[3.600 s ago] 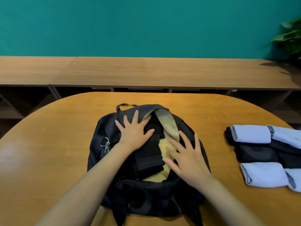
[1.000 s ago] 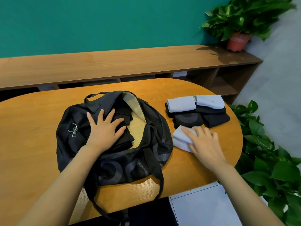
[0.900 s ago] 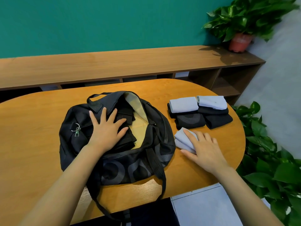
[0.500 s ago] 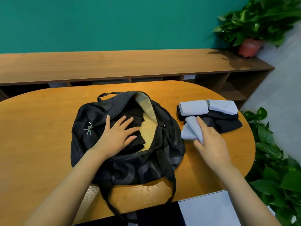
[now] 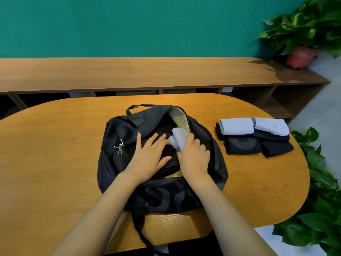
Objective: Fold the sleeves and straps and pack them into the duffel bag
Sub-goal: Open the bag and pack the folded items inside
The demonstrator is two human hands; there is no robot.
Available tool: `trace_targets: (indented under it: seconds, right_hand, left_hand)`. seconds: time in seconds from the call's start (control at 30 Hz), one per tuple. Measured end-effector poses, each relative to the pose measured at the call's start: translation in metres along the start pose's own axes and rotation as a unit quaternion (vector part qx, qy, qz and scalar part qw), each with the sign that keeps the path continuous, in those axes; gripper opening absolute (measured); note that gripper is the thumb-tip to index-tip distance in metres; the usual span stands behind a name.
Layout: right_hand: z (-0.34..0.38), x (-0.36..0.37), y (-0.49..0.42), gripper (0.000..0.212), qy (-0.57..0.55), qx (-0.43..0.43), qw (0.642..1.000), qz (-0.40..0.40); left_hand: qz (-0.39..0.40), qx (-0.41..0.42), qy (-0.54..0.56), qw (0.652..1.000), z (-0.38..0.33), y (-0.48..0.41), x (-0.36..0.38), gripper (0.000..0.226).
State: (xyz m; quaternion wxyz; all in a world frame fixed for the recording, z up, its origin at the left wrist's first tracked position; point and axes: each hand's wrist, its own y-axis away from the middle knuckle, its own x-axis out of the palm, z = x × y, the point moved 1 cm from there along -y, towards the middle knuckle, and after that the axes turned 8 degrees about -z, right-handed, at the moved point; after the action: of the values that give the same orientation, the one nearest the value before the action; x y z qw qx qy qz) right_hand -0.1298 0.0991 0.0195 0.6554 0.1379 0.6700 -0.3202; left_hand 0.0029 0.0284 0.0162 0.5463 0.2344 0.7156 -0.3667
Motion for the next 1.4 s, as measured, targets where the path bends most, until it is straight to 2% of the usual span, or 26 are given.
trace_targets:
  seconds: [0.1,0.17,0.23,0.33,0.43,0.5,0.57,0.7,0.77,0.93,1.0,1.13,1.2,1.33,1.4]
  right_hand:
    - [-0.001,0.006,0.002,0.058,0.051,0.012,0.999,0.001]
    - [-0.001,0.002,0.004,0.051,0.058,-0.015,0.998,0.01]
    - [-0.003,0.003,0.007,0.046,0.006,-0.073,0.996,0.044]
    - [-0.016,-0.011,0.007,0.055,-0.087,-0.116,0.98,0.133]
    - [-0.037,-0.023,0.001,0.048,-0.15,-0.153,0.964,0.157]
    - [-0.054,-0.028,-0.007,0.043,-0.178,-0.159,0.966,0.104]
    - [-0.069,-0.028,-0.019,0.046,-0.135,-0.171,0.975,0.051]
    - [-0.084,-0.01,-0.025,0.057,-0.045,-0.236,0.965,0.103]
    - [-0.089,-0.002,-0.022,0.062,-0.021,-0.247,0.961,0.126]
    - [-0.086,0.004,-0.02,0.07,0.043,-0.282,0.949,0.133]
    - [-0.088,0.002,-0.02,0.066,0.043,-0.287,0.948,0.128]
    - [-0.117,-0.002,-0.018,0.037,0.008,-0.267,0.963,0.029]
    - [-0.123,-0.003,-0.012,0.039,0.005,-0.261,0.965,0.006]
    - [-0.11,-0.006,0.012,0.05,-0.031,-0.328,0.944,-0.018]
    - [-0.109,-0.004,0.022,0.045,-0.04,-0.337,0.941,-0.019]
  left_hand:
    - [0.002,-0.015,0.002,1.0,-0.001,-0.001,0.0,0.053]
    - [0.006,-0.013,0.012,1.0,-0.001,0.0,-0.001,0.053]
    - [0.013,-0.013,0.013,1.0,0.001,0.001,-0.002,0.054]
    - [0.033,-0.014,0.009,0.999,0.003,0.001,-0.007,0.06]
    - [0.044,-0.021,0.026,0.998,-0.006,-0.006,-0.019,0.062]
    - [0.025,-0.019,0.045,0.998,-0.02,-0.016,-0.029,0.058]
    - [0.039,-0.004,0.05,0.998,-0.038,-0.026,-0.03,0.058]
    - [0.111,0.016,-0.026,0.993,-0.055,-0.03,-0.002,0.069]
    - [0.111,0.03,-0.073,0.991,-0.052,-0.028,0.006,0.07]
    - [0.109,0.056,-0.11,0.986,-0.045,-0.024,0.007,0.065]
    - [0.116,0.061,-0.117,0.984,-0.045,-0.024,0.008,0.061]
    - [0.123,0.063,-0.119,0.983,-0.043,-0.024,0.008,0.057]
    - [0.138,0.062,-0.119,0.981,-0.044,-0.027,0.007,0.057]
    - [0.17,0.053,-0.094,0.979,-0.052,-0.037,0.001,0.056]
    - [0.18,0.065,-0.095,0.977,-0.055,-0.039,0.001,0.056]
